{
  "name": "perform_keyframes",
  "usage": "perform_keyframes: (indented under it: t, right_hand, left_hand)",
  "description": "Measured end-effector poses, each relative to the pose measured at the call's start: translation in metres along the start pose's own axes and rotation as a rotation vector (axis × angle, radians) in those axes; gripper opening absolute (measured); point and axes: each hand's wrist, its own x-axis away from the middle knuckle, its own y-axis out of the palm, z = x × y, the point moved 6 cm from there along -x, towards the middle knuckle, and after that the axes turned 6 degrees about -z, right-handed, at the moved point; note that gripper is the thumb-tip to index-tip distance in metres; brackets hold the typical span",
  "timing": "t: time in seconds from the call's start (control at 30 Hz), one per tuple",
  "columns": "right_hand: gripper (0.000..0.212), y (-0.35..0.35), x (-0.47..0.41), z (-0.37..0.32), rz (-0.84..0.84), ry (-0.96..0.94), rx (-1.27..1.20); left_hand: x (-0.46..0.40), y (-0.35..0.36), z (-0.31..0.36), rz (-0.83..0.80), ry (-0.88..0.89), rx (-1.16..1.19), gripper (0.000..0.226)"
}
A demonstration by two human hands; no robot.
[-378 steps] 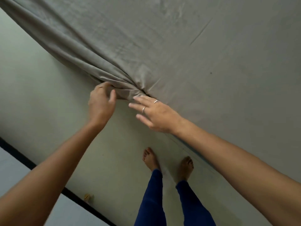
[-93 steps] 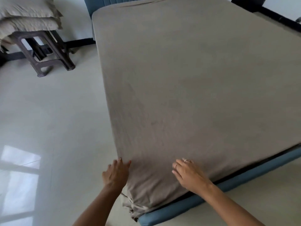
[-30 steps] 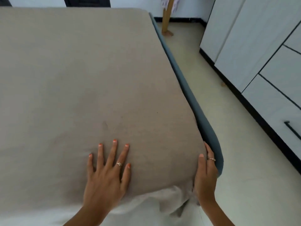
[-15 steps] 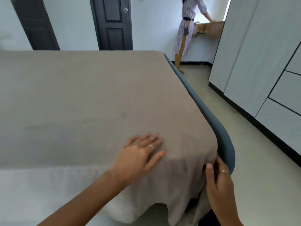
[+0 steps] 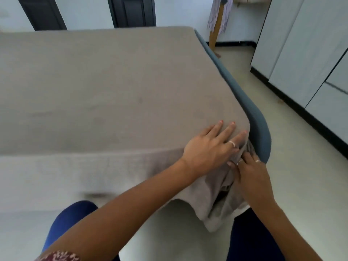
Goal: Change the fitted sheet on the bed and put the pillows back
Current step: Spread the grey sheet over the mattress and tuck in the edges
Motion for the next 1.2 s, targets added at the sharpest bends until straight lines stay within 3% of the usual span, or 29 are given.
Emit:
perform_keyframes:
  t: [0.23, 0.33, 0.47, 0.63, 0.7, 0.8, 0.93, 1.2]
  right_hand:
    - [0.048, -0.001, 0.011, 0.001, 0.088, 0.034, -0.028]
    - [0.055, -0.006, 0.03, 0.015, 0.119, 0.073, -0.069]
    - [0.055, -0.002, 0.049, 0.028, 0.035, 0.173, -0.036]
    - [0.038, 0.006, 0.038, 0.019, -0.132, 0.325, -0.138]
    - [0.03, -0.001, 0.045, 0.016, -0.008, 0.375, -0.267]
    - [0.041, -0.019, 0.056, 0.01, 0.267, 0.428, -0.456]
    - [0.056, -0.013, 0.04, 0.011, 0.264, 0.45, -0.554]
    - [0.031, 0.007, 0.04, 0.01, 0.382, 0.423, -0.718]
  left_hand:
    - [0.003, 0.005, 0.002, 0.04, 0.064, -0.058, 0.045]
    - [0.003, 0.006, 0.01, 0.05, 0.056, -0.083, 0.045]
    - [0.003, 0.007, 0.028, 0.035, 0.043, -0.069, 0.035]
    - [0.026, -0.006, 0.022, 0.045, 0.074, -0.048, 0.045]
    - [0.05, -0.012, 0.007, 0.114, 0.058, -0.064, 0.047]
    - [0.076, -0.017, -0.018, 0.202, 0.023, -0.155, 0.046]
    - [0.077, -0.004, -0.022, 0.189, 0.117, -0.304, 0.054]
    - [0.075, 0.012, -0.016, 0.299, 0.086, -0.413, 0.053]
